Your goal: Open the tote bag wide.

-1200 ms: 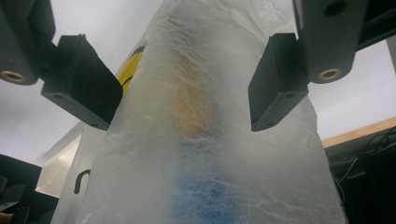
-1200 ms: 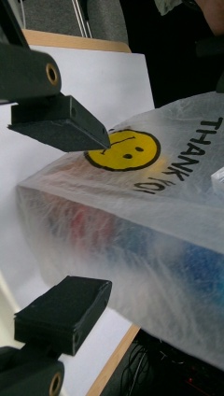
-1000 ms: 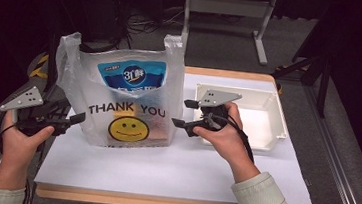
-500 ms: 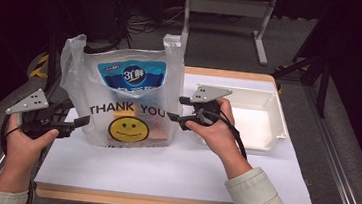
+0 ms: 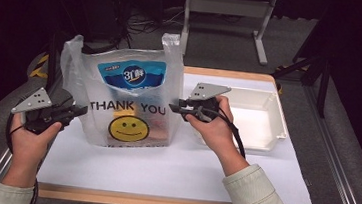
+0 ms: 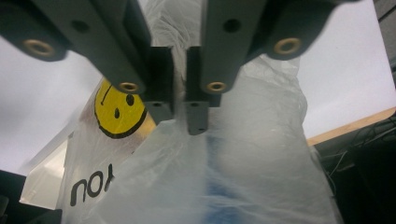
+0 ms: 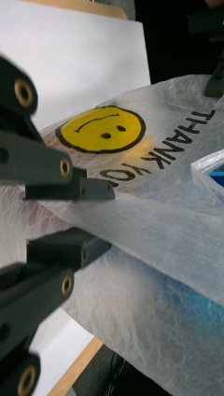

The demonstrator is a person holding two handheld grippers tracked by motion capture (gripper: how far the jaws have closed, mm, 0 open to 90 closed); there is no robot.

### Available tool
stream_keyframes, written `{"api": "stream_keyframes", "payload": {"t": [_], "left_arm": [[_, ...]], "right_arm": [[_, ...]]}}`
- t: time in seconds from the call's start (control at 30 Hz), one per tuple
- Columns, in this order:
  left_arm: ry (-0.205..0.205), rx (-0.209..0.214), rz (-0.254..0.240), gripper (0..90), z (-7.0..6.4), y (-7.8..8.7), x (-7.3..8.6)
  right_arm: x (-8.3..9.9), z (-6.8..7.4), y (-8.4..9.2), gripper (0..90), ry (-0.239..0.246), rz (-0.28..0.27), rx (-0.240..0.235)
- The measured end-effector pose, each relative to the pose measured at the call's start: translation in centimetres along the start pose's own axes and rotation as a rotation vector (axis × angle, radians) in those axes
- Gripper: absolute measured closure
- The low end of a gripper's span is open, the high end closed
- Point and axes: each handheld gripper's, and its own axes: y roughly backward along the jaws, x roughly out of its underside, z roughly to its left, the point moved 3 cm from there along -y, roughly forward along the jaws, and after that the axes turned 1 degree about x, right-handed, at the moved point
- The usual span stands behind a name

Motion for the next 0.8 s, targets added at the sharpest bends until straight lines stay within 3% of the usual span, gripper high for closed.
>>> {"api": "stream_keyframes", "payload": {"t": [0.17, 0.8], "left_arm": [[0.006, -0.006, 0.004, 89.6, 0.5, -0.3, 0.0], [0.037, -0.006, 0.1, 89.7, 2.2, -2.2, 2.4]], "right_arm": [[0.3, -0.4, -0.3, 87.7, -0.007, 0.017, -0.003], [3.5, -1.2, -2.2, 90.0, -0.034, 0.101, -0.008]]}}
